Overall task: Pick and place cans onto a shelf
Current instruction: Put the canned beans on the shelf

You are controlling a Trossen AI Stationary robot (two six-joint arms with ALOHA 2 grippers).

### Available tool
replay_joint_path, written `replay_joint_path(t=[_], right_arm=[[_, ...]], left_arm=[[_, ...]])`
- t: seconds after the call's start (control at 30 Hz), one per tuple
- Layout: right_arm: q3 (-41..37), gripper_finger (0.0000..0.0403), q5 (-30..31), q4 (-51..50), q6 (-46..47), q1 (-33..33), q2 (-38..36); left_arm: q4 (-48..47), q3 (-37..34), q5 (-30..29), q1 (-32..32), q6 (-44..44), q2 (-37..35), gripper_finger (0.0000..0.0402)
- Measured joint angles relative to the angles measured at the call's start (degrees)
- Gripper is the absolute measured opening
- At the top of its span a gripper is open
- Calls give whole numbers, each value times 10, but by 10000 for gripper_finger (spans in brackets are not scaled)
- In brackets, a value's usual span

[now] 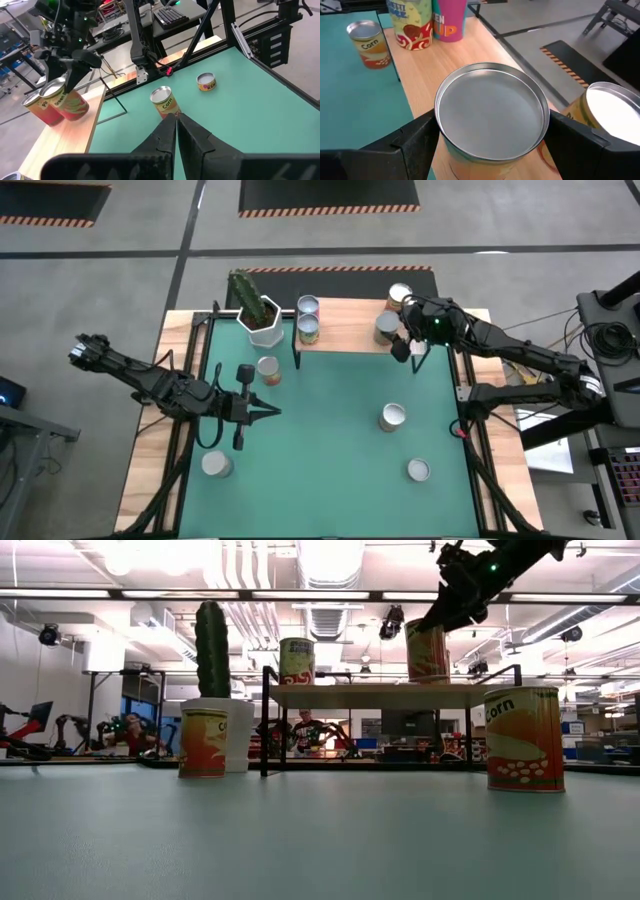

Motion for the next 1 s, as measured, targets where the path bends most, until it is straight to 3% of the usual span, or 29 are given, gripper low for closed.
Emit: replay_joint_path(t=[0.57,1.0], right_arm=[[-12,310,0,5,5,-1,15],[-13,347,5,-2,4,-1,15]], left_arm=[[0,0,0,0,4,0,0],[0,0,0,0,8,0,0]])
